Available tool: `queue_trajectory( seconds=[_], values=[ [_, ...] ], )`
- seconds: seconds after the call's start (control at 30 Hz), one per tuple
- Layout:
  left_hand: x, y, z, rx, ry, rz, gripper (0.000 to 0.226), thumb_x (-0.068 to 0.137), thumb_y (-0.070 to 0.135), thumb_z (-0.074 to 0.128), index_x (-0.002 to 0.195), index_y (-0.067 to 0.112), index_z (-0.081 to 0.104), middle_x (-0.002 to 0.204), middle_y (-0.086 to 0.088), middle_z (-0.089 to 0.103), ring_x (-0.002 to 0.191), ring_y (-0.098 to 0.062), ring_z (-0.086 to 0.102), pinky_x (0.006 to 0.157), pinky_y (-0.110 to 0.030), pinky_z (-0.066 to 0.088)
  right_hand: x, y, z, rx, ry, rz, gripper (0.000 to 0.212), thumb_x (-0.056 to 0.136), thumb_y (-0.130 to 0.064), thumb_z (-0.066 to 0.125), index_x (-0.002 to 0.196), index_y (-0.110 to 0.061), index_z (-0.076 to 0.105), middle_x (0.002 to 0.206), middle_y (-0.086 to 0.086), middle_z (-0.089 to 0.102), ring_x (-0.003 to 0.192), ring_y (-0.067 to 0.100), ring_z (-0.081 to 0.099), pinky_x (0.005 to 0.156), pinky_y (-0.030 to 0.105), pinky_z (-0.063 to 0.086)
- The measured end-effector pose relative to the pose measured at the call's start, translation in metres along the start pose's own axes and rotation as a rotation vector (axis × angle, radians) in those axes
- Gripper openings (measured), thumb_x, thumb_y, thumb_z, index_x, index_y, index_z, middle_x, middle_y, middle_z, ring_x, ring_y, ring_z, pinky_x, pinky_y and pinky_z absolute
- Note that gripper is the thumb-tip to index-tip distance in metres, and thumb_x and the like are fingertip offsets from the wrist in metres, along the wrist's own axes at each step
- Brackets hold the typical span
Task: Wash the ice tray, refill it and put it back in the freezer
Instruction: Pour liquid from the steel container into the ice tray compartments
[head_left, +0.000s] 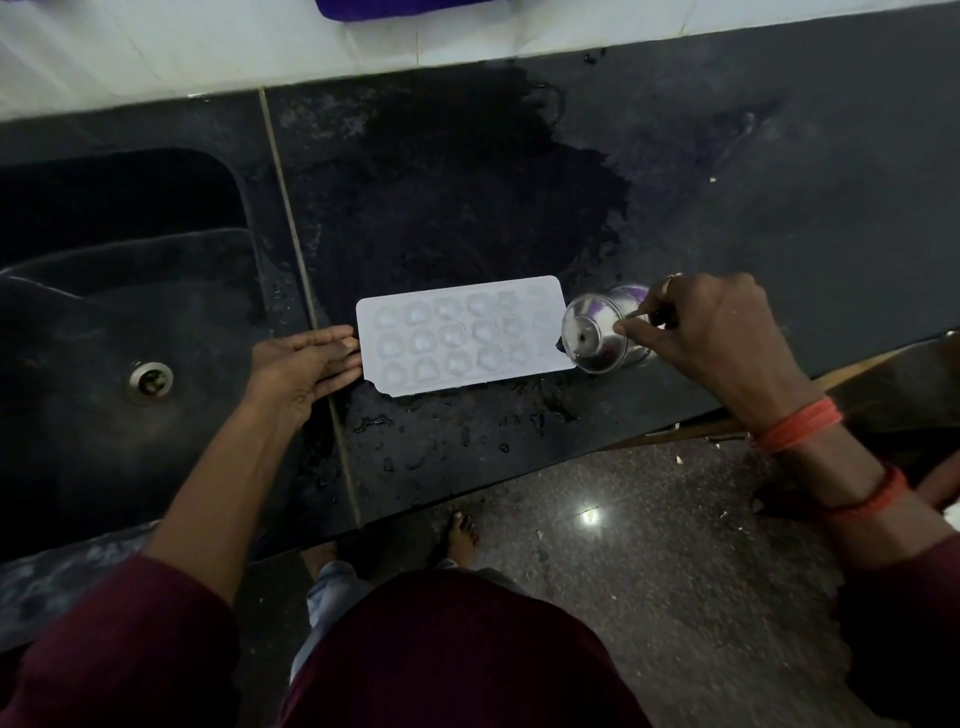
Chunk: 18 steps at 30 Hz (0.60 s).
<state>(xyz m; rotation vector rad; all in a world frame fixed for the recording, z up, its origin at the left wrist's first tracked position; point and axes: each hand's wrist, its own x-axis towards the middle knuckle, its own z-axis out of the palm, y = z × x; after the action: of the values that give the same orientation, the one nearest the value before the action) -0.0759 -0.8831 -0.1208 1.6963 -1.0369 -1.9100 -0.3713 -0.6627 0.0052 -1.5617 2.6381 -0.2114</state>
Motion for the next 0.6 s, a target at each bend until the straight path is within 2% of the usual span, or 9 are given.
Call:
queue_trajectory(
  seconds=[0.27, 0.43, 0.6],
  values=[
    [0.000, -0.002, 0.000, -0.010, -0.008, 0.004, 0.010, 0.090, 0.001, 0.074, 0.098, 0.006, 0.075, 0.083, -0.007, 0.079, 0.076, -0.016, 0.078, 0.069, -0.026, 0.064, -0.002, 0.000, -0.006, 0.068, 0.021, 0.013, 0.034, 0.082, -0.043, 0.078, 0.088, -0.010, 0.076, 0.077, 0.010, 0.073, 0.071, 0.032, 0.069, 0.073, 0.040, 0.055],
    [-0.001, -0.003, -0.001, -0.013, -0.016, 0.003, 0.008, 0.090, 0.001, 0.074, 0.096, 0.007, 0.074, 0.078, -0.005, 0.079, 0.072, -0.014, 0.077, 0.066, -0.025, 0.064, -0.003, 0.001, -0.012, 0.106, 0.034, 0.008, 0.034, 0.082, -0.044, 0.077, 0.087, -0.010, 0.076, 0.077, 0.009, 0.073, 0.071, 0.028, 0.070, 0.072, 0.032, 0.050],
    [0.000, -0.005, 0.000, -0.024, -0.024, 0.001, 0.009, 0.089, 0.001, 0.074, 0.097, 0.005, 0.074, 0.080, -0.006, 0.079, 0.073, -0.015, 0.077, 0.068, -0.026, 0.064, -0.002, -0.005, -0.010, 0.088, 0.049, -0.019, 0.033, 0.083, -0.047, 0.076, 0.088, -0.014, 0.076, 0.076, 0.006, 0.073, 0.070, 0.027, 0.069, 0.071, 0.033, 0.051]
  ],
)
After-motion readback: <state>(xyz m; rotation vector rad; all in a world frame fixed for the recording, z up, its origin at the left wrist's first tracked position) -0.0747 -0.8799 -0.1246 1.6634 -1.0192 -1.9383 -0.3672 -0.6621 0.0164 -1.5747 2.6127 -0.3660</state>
